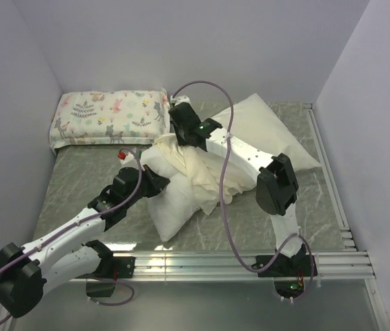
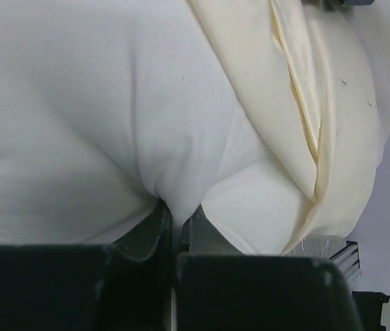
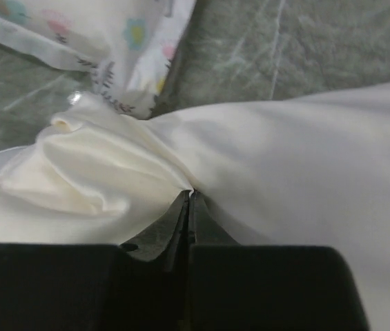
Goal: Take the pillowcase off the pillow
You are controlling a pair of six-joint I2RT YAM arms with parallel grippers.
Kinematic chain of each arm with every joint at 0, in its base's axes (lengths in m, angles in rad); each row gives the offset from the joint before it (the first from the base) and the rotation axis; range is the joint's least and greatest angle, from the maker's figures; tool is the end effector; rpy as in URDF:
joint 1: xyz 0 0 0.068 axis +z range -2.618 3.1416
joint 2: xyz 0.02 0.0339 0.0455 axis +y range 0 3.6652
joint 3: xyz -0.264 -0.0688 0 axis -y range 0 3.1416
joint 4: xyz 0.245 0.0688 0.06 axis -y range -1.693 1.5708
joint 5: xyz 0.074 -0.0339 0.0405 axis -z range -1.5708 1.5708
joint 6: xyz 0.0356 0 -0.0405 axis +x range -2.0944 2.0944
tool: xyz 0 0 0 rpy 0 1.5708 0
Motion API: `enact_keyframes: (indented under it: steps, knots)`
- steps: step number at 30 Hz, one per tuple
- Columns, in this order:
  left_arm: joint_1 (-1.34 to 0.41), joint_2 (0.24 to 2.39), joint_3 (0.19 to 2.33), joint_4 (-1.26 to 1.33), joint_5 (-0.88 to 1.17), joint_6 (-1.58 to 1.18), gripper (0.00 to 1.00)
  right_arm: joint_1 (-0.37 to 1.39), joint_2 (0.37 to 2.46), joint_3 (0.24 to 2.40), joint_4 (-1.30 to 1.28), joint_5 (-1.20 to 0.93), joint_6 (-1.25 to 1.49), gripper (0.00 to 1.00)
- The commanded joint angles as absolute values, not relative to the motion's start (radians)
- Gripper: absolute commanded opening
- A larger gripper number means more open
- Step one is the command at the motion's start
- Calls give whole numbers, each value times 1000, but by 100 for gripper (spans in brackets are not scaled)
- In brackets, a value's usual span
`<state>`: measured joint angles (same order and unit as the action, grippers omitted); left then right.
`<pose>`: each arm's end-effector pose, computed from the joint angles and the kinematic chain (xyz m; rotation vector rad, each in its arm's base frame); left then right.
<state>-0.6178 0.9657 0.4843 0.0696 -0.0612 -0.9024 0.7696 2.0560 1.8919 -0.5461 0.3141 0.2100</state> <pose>0.1766 -0.1228 0.2265 -0.3397 2.0745 -0.9011 0.3498 0.3236 0.2959 -0.4620 2.1971 0.1706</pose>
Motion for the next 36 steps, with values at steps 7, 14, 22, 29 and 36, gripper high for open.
enact_keyframes:
  steps: [7, 14, 22, 29, 36]
  knots:
    - [-621, 755, 511, -311, -138, -891, 0, 361, 1936, 1769, -592, 370, 412, 0]
    - [-611, 705, 577, -391, -222, -867, 0, 279, 1827, 1683, -489, 196, 462, 0]
    - [-378, 865, 676, -361, -152, -736, 0, 442, 1718, 1648, -451, 155, 397, 50]
    - [-258, 940, 739, -331, -65, -683, 0, 619, 1548, 1640, -502, 182, 339, 72]
    - [-245, 942, 758, -325, -48, -652, 0, 897, 1283, 1171, -401, 330, 445, 73]
